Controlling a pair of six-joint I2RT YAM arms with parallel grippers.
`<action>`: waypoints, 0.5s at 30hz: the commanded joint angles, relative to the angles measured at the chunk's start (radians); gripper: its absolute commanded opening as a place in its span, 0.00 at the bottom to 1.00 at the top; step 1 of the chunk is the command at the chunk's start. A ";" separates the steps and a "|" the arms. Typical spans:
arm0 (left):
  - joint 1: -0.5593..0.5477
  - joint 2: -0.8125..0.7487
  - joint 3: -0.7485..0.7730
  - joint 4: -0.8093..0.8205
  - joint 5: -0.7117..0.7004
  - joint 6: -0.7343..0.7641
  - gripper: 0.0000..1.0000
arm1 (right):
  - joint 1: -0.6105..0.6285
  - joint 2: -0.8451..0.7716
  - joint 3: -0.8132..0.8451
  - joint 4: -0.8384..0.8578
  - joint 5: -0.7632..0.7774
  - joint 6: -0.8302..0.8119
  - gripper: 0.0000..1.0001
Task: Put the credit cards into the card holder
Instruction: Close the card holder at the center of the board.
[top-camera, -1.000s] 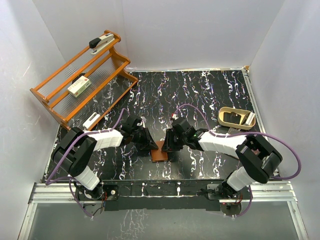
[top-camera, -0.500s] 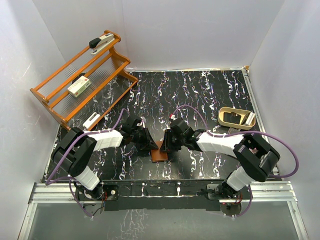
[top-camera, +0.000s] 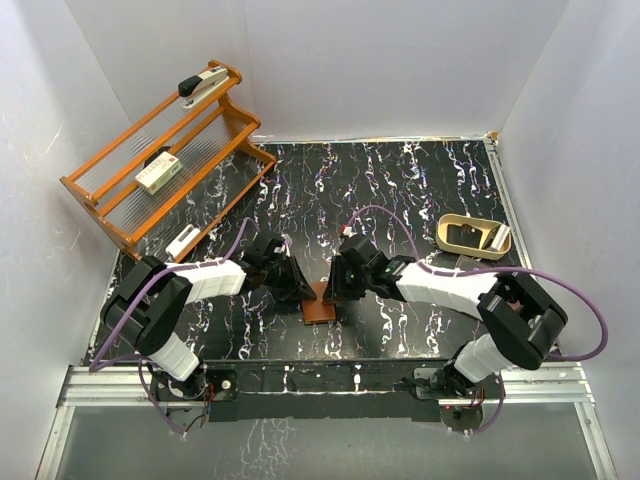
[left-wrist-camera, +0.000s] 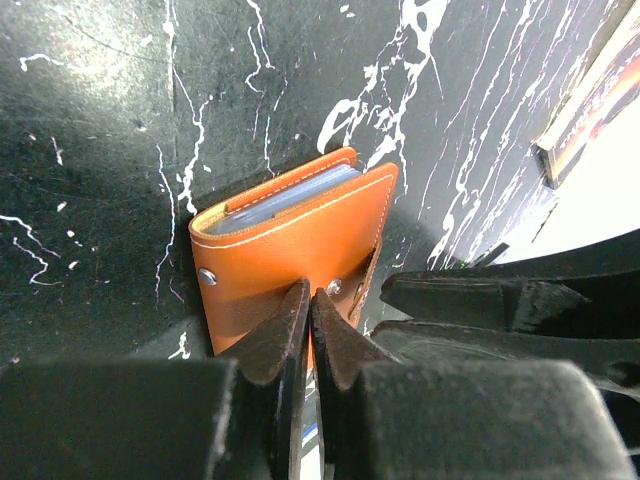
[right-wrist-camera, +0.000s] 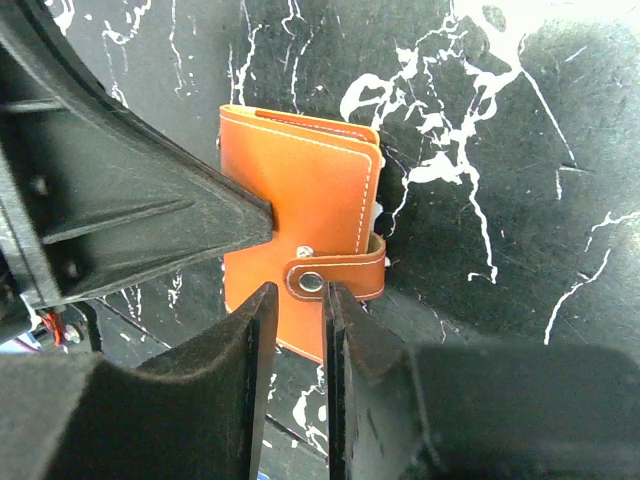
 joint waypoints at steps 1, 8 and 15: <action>-0.009 -0.014 -0.014 -0.071 -0.023 0.013 0.05 | 0.004 -0.044 -0.004 0.013 0.025 0.001 0.23; -0.010 -0.016 -0.022 -0.066 -0.024 0.007 0.05 | 0.006 -0.021 -0.034 0.076 -0.008 0.020 0.21; -0.013 -0.008 -0.019 -0.059 -0.017 0.006 0.05 | 0.006 -0.005 -0.033 0.089 0.007 0.017 0.19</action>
